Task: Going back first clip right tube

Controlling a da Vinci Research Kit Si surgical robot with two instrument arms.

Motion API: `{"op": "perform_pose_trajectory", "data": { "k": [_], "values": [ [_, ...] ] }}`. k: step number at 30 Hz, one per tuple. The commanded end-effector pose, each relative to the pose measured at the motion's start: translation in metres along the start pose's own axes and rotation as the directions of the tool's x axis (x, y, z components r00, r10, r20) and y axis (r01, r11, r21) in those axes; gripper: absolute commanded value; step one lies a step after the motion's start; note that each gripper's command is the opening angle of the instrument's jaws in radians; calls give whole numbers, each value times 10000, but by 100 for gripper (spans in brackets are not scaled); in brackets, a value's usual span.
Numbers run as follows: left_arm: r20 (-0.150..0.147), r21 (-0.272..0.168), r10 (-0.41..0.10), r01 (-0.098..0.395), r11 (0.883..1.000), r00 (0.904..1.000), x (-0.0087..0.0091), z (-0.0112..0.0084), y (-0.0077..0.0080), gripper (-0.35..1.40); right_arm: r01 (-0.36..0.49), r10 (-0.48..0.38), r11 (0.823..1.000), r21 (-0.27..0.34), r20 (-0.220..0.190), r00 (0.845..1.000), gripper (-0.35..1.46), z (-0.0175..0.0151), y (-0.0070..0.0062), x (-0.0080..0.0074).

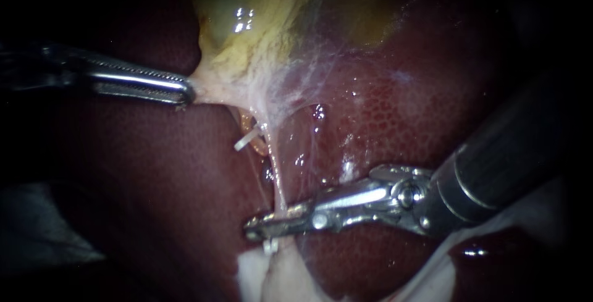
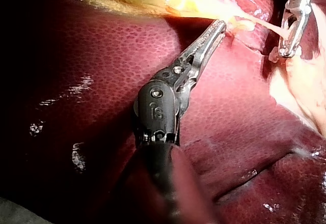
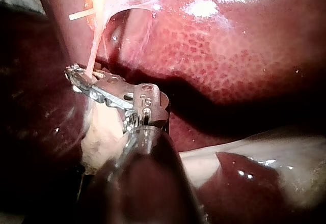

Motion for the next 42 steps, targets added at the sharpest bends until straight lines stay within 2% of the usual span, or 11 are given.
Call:
{"op": "perform_pose_trajectory", "data": {
  "k": [1,7,10,14,21,32,36,42],
  "values": [
    [1,-4,3,-3,10000,10000,0,0,0,-35,10,-10,10000,2,7,10000,-35,0,0,0],
    [1,-4,3,-3,10000,10000,0,0,0,-35,362,-362,9993,-5,-3,9993,-34,1,2,1],
    [1,-4,3,-3,10000,10000,0,0,0,-35,841,-841,9965,19,-58,9964,11,5,4,1],
    [2,-8,4,-4,10000,10000,0,-1,1,-35,1356,-1356,9908,-42,-106,9907,40,10,9,5],
    [2,-10,3,-3,10000,10000,0,-2,1,-35,2039,-2044,9787,-243,-204,9787,46,13,22,0],
    [3,-14,5,-5,10000,10000,-1,-4,2,-35,2100,-2120,9763,-517,-357,9766,50,10,58,-9],
    [4,-17,6,-6,10000,10000,-1,-4,1,-35,2094,-2115,9763,-549,-342,9768,50,7,62,-9],
    [5,-23,8,-8,10000,10000,-1,-6,2,-35,2108,-2125,9762,-510,-320,9766,50,0,60,-13]
  ]
}}
